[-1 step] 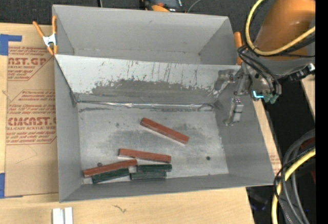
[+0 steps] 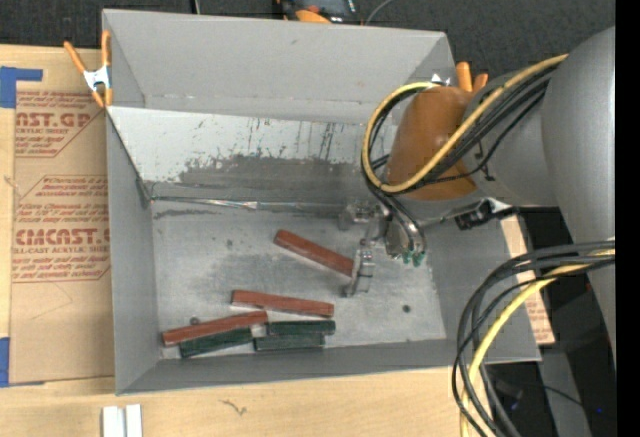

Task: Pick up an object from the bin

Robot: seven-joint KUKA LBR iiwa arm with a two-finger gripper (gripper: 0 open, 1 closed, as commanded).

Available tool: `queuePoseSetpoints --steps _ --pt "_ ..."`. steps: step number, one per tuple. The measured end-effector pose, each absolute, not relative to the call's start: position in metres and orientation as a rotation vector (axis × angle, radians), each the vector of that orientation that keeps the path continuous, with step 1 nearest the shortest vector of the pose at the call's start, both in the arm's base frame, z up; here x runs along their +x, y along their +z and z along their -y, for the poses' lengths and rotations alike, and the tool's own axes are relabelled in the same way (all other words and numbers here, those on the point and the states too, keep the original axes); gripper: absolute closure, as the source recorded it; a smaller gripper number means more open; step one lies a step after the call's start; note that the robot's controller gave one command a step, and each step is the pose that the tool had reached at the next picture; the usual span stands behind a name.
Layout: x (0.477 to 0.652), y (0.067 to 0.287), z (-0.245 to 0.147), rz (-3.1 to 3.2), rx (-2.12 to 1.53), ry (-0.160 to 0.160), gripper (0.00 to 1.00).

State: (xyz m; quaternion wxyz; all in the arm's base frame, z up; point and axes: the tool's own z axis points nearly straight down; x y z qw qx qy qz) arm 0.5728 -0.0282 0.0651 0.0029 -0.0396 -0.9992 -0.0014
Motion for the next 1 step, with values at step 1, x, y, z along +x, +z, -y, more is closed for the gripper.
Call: queuePoseSetpoints --steps 1 --pt "0.5563 0.1008 -0.0053 3.133 -0.250 -0.004 0.00"
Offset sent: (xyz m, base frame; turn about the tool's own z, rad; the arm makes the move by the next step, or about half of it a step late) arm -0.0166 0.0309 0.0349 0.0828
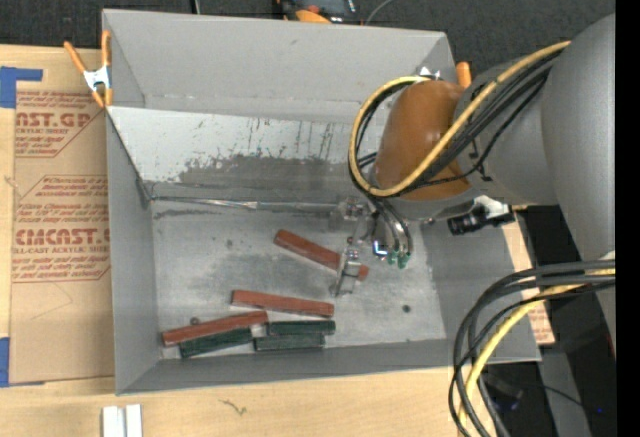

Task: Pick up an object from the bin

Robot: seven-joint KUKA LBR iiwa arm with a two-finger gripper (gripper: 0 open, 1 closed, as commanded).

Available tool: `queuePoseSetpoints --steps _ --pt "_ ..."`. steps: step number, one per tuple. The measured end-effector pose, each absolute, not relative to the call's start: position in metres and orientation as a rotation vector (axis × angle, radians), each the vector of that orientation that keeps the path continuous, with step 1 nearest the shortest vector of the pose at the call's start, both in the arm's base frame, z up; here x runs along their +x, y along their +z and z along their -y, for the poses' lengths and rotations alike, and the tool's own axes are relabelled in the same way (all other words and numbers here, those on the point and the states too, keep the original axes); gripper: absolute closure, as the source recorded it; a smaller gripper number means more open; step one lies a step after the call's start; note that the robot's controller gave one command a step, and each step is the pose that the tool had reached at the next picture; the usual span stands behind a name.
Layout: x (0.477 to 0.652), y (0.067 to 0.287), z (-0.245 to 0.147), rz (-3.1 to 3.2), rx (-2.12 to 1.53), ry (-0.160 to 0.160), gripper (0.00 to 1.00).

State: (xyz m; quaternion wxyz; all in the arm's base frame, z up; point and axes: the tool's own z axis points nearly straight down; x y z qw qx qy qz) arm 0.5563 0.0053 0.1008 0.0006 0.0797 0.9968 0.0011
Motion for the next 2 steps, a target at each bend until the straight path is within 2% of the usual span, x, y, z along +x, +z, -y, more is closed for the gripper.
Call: queuePoseSetpoints --steps 1,2 --pt "0.578 0.106 -0.017 -3.130 0.216 0.002 0.00" --pt "0.569 0.068 -0.023 -3.122 0.366 0.002 0.00"
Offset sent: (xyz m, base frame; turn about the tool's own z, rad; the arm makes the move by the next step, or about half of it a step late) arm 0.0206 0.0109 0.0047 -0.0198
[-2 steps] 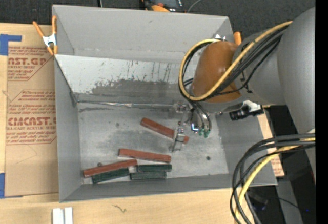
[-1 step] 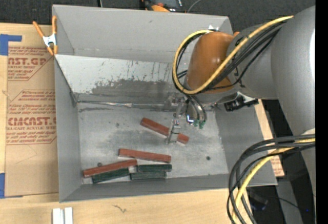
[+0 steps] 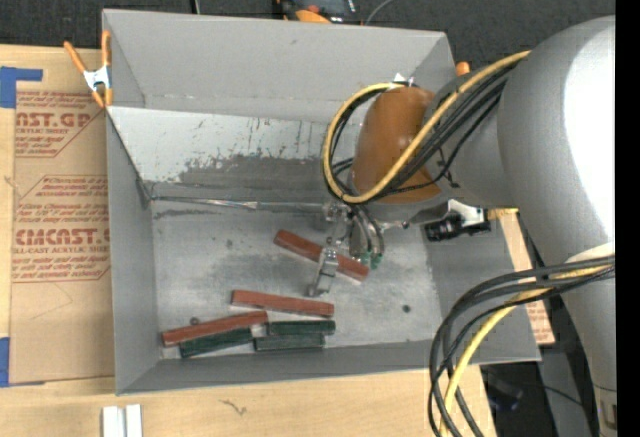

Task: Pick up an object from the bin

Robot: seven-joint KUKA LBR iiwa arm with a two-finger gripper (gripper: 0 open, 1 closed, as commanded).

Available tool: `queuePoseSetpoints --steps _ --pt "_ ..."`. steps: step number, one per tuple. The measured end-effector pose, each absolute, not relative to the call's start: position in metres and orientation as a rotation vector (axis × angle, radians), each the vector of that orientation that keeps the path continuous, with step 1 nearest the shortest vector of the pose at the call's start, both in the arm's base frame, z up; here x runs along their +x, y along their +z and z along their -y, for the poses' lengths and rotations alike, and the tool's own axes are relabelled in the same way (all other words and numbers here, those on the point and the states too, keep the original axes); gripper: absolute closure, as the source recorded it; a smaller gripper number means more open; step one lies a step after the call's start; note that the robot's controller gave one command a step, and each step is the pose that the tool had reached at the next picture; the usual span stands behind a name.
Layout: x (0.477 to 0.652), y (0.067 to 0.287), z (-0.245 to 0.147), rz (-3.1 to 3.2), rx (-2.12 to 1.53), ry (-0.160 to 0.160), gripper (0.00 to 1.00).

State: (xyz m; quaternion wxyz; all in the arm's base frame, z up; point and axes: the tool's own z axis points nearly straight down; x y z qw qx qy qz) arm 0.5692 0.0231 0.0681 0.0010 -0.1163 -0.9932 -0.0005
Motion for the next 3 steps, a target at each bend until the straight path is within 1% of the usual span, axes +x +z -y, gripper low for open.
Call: queuePoseSetpoints --steps 1,2,3 --pt "0.569 0.068 -0.023 3.122 -0.365 0.000 0.00" --pt "0.570 0.069 -0.023 3.122 -0.365 0.000 1.00" --pt "0.572 0.176 -0.024 3.130 -0.364 -0.004 1.00"
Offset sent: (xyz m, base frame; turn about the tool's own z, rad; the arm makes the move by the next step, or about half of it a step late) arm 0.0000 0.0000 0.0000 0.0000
